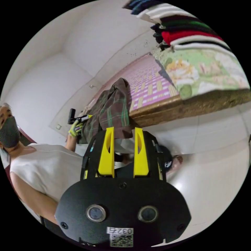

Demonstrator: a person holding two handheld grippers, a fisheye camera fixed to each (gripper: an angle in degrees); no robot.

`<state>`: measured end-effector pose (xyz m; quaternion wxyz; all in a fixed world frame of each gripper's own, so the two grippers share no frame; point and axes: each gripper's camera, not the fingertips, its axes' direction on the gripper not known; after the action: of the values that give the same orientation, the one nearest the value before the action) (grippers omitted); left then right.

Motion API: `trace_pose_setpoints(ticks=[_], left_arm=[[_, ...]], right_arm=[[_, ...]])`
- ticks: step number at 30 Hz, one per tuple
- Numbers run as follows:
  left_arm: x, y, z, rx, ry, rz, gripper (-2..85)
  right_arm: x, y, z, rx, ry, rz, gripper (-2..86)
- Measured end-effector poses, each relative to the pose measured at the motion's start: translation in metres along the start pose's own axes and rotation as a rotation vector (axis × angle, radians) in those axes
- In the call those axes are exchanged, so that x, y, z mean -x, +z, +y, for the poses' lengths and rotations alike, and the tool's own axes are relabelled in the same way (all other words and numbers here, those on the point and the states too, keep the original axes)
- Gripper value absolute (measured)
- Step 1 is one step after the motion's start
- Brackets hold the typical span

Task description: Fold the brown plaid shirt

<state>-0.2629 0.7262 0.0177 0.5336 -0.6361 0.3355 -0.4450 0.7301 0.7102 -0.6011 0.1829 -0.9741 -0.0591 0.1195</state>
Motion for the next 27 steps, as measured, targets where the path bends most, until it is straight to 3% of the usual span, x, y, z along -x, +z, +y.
trace_pose_setpoints(ticks=[6,10,13,15,16,18,20,22,27], left_arm=[[-0.001,-0.003,-0.005,-0.001,-0.008,0.020,-0.9],[-0.003,-0.005,-0.007,-0.001,-0.009,0.026,-0.9],[-0.005,-0.005,-0.008,-0.001,-0.010,0.028,-0.9],[-0.008,-0.005,-0.009,0.001,-0.005,0.032,-0.9],[-0.009,-0.005,-0.009,0.003,-0.002,0.034,-0.9],[-0.014,-0.003,-0.010,0.012,0.020,0.037,-0.9],[-0.019,-0.002,-0.011,0.018,0.031,0.033,-0.9],[-0.021,-0.002,-0.010,0.016,0.033,0.030,-0.9],[-0.028,0.001,-0.006,0.071,0.054,0.108,-0.9]], right_arm=[[-0.042,0.029,0.001,-0.025,0.046,-0.250,10.4],[-0.004,0.017,-0.017,0.014,-0.081,-0.167,3.3],[0.064,-0.023,-0.049,-0.004,-0.228,0.223,2.0],[0.158,-0.034,-0.061,-0.067,-0.525,0.739,1.3],[0.182,-0.030,-0.056,-0.105,-0.623,0.892,1.1],[0.239,-0.004,-0.032,-0.301,-0.912,1.385,0.2],[0.238,0.006,-0.024,-0.410,-0.959,1.477,-0.2],[0.210,0.007,-0.020,-0.410,-0.925,1.395,-0.3],[0.103,0.027,0.022,-0.171,-0.577,1.262,1.2]])
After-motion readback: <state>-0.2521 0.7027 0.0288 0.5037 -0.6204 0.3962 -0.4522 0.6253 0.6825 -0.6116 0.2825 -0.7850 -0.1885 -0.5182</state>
